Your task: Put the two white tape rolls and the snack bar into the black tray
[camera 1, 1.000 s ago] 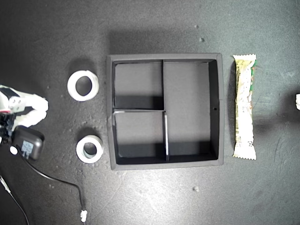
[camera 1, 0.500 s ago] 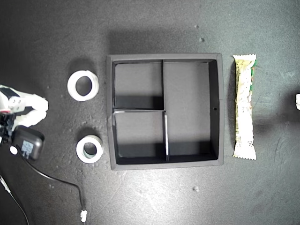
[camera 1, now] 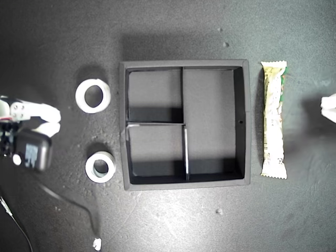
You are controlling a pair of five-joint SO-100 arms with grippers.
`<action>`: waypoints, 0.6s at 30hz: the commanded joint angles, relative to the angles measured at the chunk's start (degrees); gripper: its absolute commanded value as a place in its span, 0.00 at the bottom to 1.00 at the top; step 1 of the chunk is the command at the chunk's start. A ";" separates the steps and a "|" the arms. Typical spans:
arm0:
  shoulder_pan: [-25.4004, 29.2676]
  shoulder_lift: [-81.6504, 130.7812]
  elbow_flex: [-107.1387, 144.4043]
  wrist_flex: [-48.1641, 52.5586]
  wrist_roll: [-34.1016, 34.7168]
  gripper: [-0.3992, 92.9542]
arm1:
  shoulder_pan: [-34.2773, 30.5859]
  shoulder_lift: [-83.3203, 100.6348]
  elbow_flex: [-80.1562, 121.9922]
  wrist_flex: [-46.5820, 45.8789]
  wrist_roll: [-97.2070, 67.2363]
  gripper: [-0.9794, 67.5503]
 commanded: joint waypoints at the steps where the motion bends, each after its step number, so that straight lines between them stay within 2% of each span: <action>1: 0.09 2.81 -0.97 -5.19 11.51 0.10 | 3.25 0.53 0.70 -4.75 7.82 0.01; 4: -2.37 2.81 -2.29 -5.36 14.59 0.21 | 3.78 0.53 0.70 -5.19 29.44 0.01; 6: -2.90 2.81 -2.37 -5.80 15.64 0.24 | 2.55 0.53 0.70 -7.47 35.33 0.01; 12: -4.31 1.93 -0.79 -10.20 17.75 0.24 | -2.64 0.53 0.70 -14.41 35.95 0.01; 18: -2.20 -10.81 -7.82 -15.12 16.88 0.20 | -2.29 0.53 0.70 -19.51 32.08 0.01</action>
